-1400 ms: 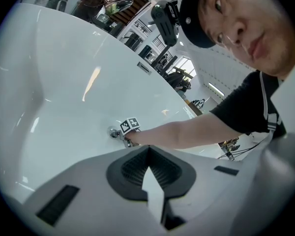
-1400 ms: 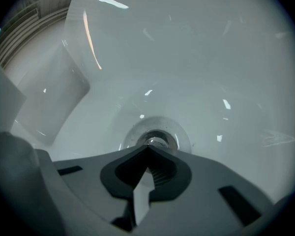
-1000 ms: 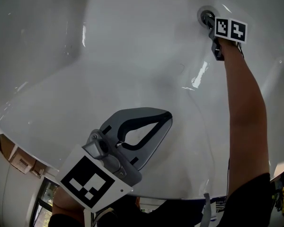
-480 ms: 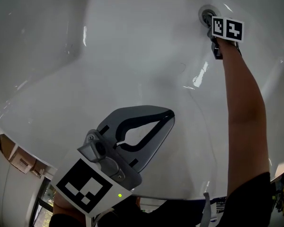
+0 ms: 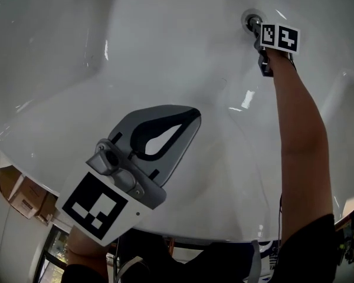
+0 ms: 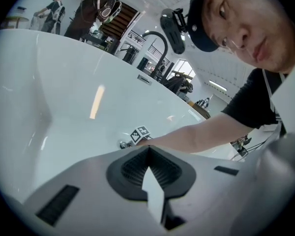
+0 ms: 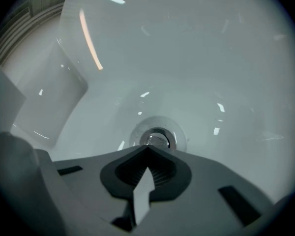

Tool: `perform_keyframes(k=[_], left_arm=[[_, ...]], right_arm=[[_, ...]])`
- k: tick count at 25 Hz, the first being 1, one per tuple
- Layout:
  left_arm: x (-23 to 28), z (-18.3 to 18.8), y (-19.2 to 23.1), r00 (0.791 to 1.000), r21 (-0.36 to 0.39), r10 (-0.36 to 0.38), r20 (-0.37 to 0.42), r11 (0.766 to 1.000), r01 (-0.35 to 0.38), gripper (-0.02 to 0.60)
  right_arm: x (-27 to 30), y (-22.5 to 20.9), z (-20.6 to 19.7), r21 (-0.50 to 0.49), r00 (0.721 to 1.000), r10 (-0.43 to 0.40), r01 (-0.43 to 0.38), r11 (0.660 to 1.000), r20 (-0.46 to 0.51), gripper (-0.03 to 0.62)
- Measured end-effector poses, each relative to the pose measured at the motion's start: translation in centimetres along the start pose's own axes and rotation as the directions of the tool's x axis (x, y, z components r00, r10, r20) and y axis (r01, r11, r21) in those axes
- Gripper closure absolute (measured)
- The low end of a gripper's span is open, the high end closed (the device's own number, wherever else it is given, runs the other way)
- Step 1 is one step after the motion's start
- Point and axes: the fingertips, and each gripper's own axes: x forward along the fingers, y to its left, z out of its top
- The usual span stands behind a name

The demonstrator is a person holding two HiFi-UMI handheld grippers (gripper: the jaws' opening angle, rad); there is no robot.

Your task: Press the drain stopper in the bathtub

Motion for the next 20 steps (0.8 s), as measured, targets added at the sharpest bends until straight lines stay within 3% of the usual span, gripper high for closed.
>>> perform_keyframes(k=[5, 11, 20], left_arm=[[0.3, 0.1, 2.5, 0.995, 0.030, 0.041, 0.087, 0.999, -0.044, 0.574], [0.2, -1.8, 3.6, 0.992, 0.068, 0.098, 0.083, 0.992, -0.104, 0.574], [-2.7, 2.5, -3.0, 0.993, 0.065, 0.042, 0.114, 0.997, -0.049, 0.574]], right_arm=[[-4.6, 1.8, 0.4, -0.019, 0.996, 0.076, -0.075, 0.997, 0.051, 0.583], [-12.7, 3.6, 0.1, -0.023, 0.991, 0.111, -0.110, 0.994, 0.073, 0.583], [-29.3, 7.7, 1.8, -0.065, 0.949, 0.202, -0.192, 0.979, 0.240, 0.583]])
